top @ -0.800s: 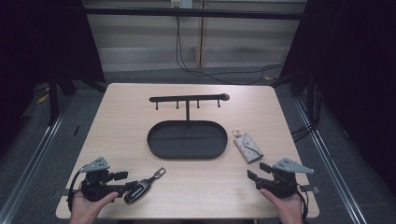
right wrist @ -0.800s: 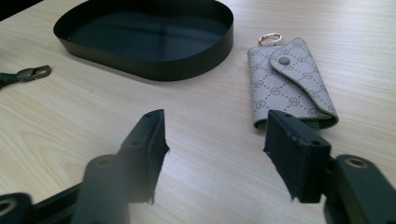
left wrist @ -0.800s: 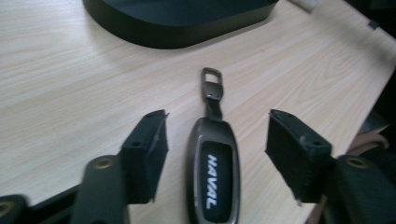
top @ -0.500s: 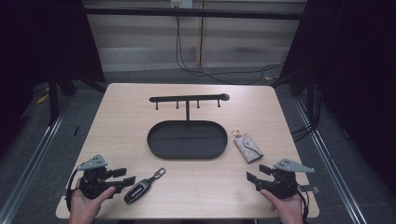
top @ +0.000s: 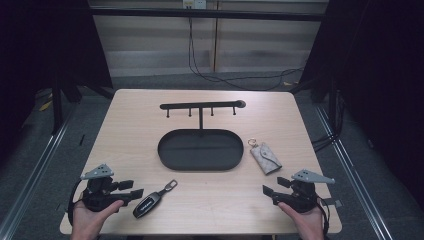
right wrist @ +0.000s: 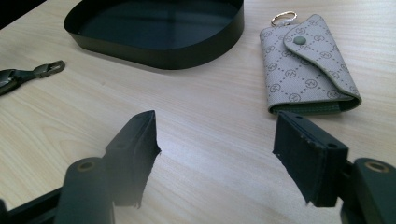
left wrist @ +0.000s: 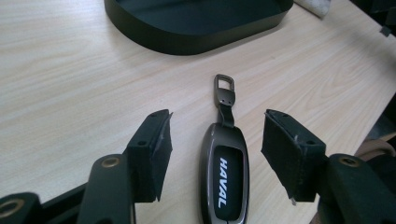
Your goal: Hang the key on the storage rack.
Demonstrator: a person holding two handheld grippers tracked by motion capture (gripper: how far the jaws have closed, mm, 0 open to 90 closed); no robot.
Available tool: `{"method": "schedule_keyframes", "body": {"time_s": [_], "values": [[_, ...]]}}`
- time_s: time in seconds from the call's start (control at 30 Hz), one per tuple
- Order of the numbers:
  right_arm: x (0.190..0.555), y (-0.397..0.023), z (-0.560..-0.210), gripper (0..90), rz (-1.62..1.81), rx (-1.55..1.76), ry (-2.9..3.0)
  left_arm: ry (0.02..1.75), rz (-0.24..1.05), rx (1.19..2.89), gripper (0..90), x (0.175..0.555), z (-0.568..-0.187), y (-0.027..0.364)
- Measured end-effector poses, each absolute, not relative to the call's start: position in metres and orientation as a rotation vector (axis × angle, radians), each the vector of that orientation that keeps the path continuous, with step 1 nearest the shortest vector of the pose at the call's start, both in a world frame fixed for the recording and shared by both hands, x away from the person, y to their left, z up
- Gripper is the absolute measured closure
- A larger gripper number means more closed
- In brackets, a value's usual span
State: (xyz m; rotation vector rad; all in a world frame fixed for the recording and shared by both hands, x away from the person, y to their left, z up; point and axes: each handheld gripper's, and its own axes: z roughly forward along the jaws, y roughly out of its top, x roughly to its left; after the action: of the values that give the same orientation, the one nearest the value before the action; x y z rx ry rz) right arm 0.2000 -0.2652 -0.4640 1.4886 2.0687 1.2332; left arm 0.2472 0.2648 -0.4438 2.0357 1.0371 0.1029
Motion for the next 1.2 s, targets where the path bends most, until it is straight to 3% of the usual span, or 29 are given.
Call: {"method": "schedule_keyframes", "body": {"time_s": [0.47, 0.73, 1.2], "values": [[0.202, -0.264, -0.466, 27.1, 1.223, 1.496, 2.068, 1.005, 0.110, 2.233, 39.7, 0.258, -0.439, 0.235], [0.203, -0.264, -0.466, 25.1, 1.216, 1.503, 2.074, 0.941, 0.091, 2.303, 50.8, 0.264, -0.434, 0.226], [0.205, -0.263, -0.468, 22.8, 1.211, 1.503, 2.097, 0.925, -0.018, 2.356, 53.7, 0.279, -0.430, 0.207]]}}
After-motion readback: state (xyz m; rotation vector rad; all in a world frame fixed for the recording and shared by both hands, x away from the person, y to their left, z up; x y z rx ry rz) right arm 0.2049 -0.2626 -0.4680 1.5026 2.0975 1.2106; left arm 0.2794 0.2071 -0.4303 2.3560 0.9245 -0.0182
